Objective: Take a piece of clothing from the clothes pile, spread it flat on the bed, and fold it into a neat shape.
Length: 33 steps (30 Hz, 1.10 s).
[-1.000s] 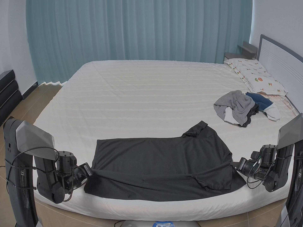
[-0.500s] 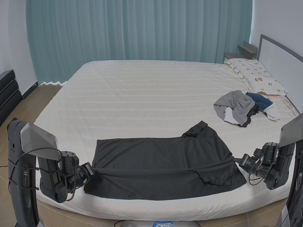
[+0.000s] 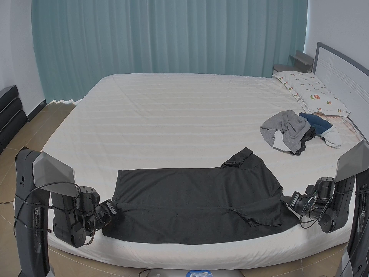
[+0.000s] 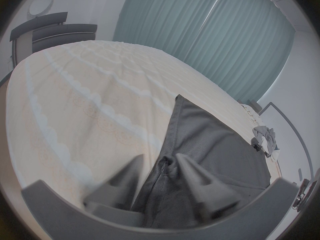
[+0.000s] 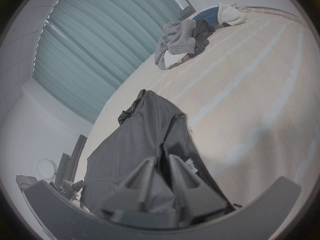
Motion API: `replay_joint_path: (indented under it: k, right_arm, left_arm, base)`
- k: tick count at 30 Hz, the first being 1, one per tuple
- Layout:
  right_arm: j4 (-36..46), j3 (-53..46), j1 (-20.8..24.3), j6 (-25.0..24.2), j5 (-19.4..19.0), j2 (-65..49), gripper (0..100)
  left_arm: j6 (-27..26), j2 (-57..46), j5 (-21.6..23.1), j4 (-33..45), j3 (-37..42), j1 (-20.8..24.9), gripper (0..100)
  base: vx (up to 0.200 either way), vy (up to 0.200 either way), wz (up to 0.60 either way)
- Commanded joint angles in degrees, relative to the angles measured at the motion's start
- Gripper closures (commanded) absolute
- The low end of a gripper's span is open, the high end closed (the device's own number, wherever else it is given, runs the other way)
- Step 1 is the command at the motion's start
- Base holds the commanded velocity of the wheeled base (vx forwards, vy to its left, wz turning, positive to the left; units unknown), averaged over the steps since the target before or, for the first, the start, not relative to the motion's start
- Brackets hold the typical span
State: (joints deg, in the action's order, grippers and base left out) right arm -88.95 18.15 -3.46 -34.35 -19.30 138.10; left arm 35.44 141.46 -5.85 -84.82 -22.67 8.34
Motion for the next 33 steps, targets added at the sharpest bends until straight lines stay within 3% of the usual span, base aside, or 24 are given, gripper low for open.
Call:
replay_joint_path:
  k: [1,9,16,22,28,33]
  right_arm:
    - [-0.61,0.66,-0.58,-0.54,-0.21,-1.07,0]
    - [-0.52,2.77,-2.60,-9.86,0.05,-5.73,0]
    - [-0.52,2.94,-2.51,-10.21,-0.04,-4.85,0]
    - [-0.52,2.94,-2.25,-10.21,-0.13,-4.76,0]
    - [-0.52,2.94,-2.16,-10.21,-0.04,-4.68,0]
    - [-0.52,2.85,-1.99,-10.21,0.05,-4.50,0]
  left_arm:
    - [0.07,0.22,-0.13,-0.61,0.44,-0.08,0]
    - [0.95,-3.30,-0.04,-4.47,3.43,-0.34,0]
    - [5.69,-6.02,0.23,-4.39,3.43,0.19,0]
    - [5.96,-6.20,0.05,-4.47,3.51,1.68,0]
    - [5.87,-6.02,-0.13,-4.47,3.34,2.21,0]
    - [5.87,-6.28,-0.21,-4.47,2.90,2.03,0]
  base:
    - [0.000,0.000,0.00]
    - [0.000,0.000,0.00]
    - [0.000,0.000,0.00]
    - [0.000,0.000,0.00]
    - [0.000,-0.200,0.00]
    - [0.000,0.000,0.00]
